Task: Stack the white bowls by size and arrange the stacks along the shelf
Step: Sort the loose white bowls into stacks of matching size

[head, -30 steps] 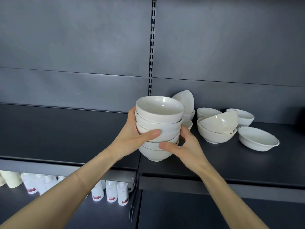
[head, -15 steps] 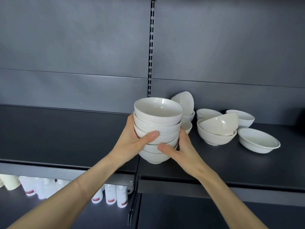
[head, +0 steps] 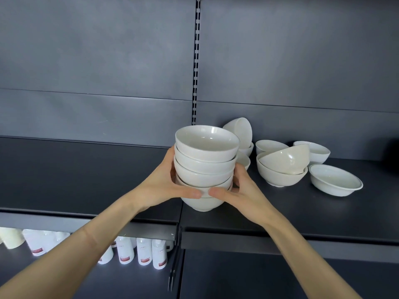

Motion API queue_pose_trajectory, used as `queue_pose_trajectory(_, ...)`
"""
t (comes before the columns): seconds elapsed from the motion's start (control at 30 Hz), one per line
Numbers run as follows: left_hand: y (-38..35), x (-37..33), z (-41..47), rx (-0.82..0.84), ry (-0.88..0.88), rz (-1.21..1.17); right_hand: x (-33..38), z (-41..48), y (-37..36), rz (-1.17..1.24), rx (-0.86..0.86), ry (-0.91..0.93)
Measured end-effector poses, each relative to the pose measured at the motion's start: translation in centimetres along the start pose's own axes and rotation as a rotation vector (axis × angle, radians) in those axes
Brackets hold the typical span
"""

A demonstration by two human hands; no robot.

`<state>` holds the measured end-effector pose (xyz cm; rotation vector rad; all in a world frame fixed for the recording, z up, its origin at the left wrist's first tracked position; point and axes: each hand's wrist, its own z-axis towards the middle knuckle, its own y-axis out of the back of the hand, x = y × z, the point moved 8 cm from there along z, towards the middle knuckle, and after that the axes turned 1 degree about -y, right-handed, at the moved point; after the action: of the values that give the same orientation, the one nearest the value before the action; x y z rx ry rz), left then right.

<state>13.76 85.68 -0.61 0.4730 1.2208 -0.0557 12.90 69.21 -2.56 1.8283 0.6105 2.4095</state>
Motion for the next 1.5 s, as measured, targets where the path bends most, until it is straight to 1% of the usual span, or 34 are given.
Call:
queue_pose_trajectory(0.1,0.4,-0.6,0.2,-0.027,-0.011,0.026,0.0,-0.1,-0.1,0.010,-0.021,0.005)
queue_pose_trajectory(0.3,0.7,-1.2,0.5,-0.015,-0.040,0.046,0.4,-0.1,0.0,0.017,-0.048,0.012)
queue_pose_trajectory(0.57,1.4,-1.1,0.8,-0.002,-0.038,0.106,0.6,0.0,0.2,-0.012,-0.037,-0.004)
queue_pose_trajectory(0.7,1.4,-0.7,0.6,-0.011,-0.039,0.065,0.7,0.3,0.4,-0.028,-0.055,-0.015)
queue_pose_trajectory(0.87,0.6,0.5,0.0,0.020,-0.022,-0.004,0.8,0.3,0.2,-0.006,-0.017,-0.034)
queue_pose_trajectory(1.03,-0.1,2.1,-0.5,-0.013,0.038,-0.057,1.0,0.8,1.2,0.051,-0.103,-0.044)
queue_pose_trajectory(1.2,0.2,2.3,-0.2,-0.009,0.061,-0.029,1.4,1.0,1.6,0.040,-0.135,-0.027)
queue_pose_trajectory(1.5,0.0,2.0,-0.3,0.010,0.062,-0.040,2.1,1.1,2.1,-0.046,-0.102,-0.019)
